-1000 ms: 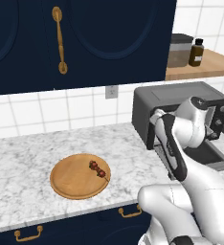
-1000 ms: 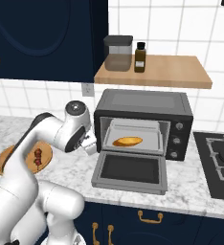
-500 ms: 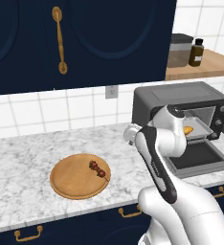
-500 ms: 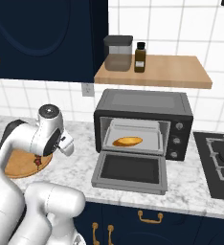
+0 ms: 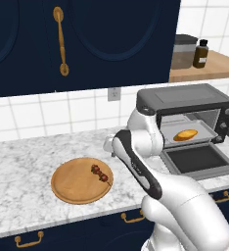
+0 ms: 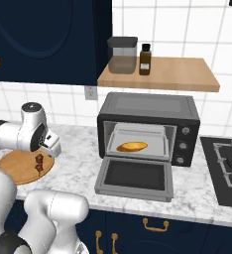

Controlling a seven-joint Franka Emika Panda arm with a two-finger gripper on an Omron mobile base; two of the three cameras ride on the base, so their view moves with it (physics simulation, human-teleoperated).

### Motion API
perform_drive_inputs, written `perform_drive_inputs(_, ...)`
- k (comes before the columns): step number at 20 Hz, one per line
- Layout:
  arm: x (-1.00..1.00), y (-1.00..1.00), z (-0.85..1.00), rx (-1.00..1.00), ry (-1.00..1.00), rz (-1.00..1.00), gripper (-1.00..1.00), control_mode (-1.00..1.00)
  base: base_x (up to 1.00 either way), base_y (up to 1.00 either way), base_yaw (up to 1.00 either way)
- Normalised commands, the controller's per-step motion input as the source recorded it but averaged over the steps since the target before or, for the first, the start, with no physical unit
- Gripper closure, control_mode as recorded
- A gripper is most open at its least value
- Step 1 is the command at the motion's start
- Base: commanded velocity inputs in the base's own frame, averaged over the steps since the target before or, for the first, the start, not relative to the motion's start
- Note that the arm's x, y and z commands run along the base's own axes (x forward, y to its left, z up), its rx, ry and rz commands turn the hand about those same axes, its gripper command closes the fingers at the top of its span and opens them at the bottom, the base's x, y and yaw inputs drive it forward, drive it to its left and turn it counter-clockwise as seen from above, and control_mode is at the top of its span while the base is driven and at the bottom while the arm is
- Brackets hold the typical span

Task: Pick up the kebab skewer and baguette bread, and place them inside the toaster oven. Close the toaster oven door and start by setting the timer.

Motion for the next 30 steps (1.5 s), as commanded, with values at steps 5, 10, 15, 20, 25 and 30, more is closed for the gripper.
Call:
perform_drive_inputs(5,0.13,0.27,-0.08,-0.1,0.26,0.17,-1.0,-1.0,0.0,0.0,0.0)
perform_drive_inputs(10,0.23,0.22,-0.19,-0.06,0.2,0.18,-1.0,-1.0,0.0,0.0,0.0)
perform_drive_inputs(15,0.32,0.26,-0.43,-0.01,0.09,0.16,-1.0,-1.0,0.0,0.0,0.0)
perform_drive_inputs(20,0.08,0.37,-0.65,-0.01,0.0,0.1,-1.0,-1.0,0.0,0.0,0.0)
perform_drive_inputs(25,0.17,0.03,-0.32,0.0,-0.01,0.05,-1.0,-1.0,0.0,0.0,0.0)
perform_drive_inputs(30,0.21,0.0,-0.43,0.0,-0.03,0.06,-1.0,-1.0,0.0,0.0,0.0)
